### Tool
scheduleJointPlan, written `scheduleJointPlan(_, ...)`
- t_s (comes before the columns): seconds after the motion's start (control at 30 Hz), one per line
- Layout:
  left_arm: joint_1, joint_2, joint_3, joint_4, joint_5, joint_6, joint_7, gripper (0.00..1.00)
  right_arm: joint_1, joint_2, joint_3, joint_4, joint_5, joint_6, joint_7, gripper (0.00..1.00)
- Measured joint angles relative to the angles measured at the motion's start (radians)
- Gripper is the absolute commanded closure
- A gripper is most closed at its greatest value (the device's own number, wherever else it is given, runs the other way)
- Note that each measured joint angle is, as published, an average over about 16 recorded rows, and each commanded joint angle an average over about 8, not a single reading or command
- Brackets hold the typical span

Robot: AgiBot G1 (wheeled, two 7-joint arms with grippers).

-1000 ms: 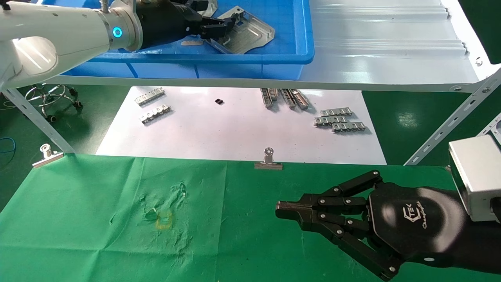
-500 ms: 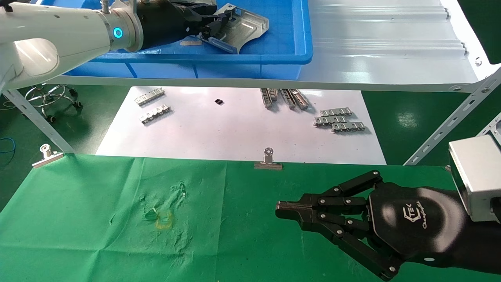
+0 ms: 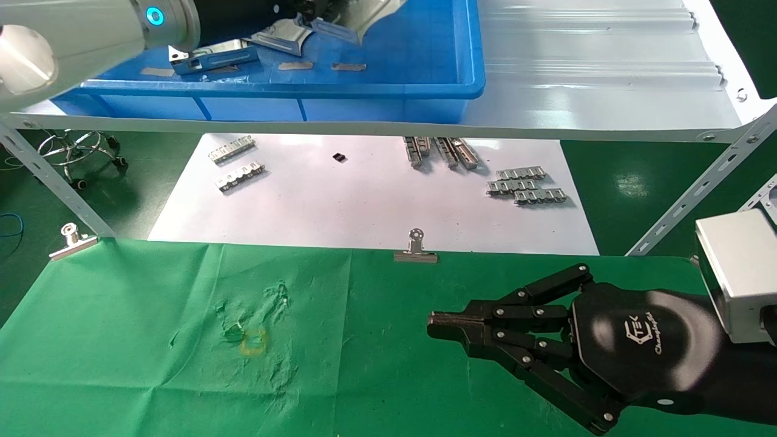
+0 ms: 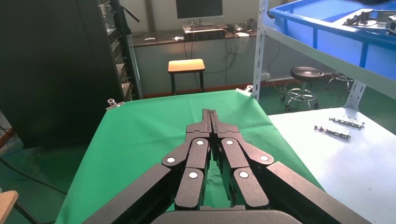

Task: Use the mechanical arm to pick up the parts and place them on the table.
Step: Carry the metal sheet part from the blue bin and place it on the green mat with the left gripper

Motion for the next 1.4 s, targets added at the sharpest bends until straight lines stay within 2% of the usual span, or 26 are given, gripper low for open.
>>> scheduleJointPlan(0.27,0.001,-0.128,-0.044,-0.028,-0.078,0.276,0.098,1.00,0.000,0.000,0.000,0.000,0.000,0.000,0.000,1.00)
scheduleJointPlan(0.47,0.025,-0.244,-0.061,-0.074,-0.119,0.545,0.225,1.00,0.000,0.000,0.000,0.000,0.000,0.000,0.000,1.00)
scheduleJointPlan(0.67,0.075,-0.353,-0.051,-0.157,-0.152,0.717,0.358,1.00,0.000,0.000,0.000,0.000,0.000,0.000,0.000,1.00)
scheduleJointPlan(0.83,0.143,-0.451,-0.018,-0.271,-0.196,0.775,0.454,1.00,0.000,0.000,0.000,0.000,0.000,0.000,0.000,1.00)
scheduleJointPlan(1.1,0.274,-0.589,0.084,-0.444,-0.256,0.776,0.575,1.00,0.000,0.000,-0.001,0.000,0.000,0.000,0.000,1.00)
scheduleJointPlan(1.23,0.326,-0.626,0.146,-0.480,-0.250,0.771,0.644,1.00,0.000,0.000,-0.001,0.000,0.000,0.000,0.000,1.00)
scheduleJointPlan(1.4,0.369,-0.626,0.218,-0.467,-0.216,0.766,0.737,1.00,0.000,0.000,-0.001,0.000,0.000,0.000,0.000,1.00)
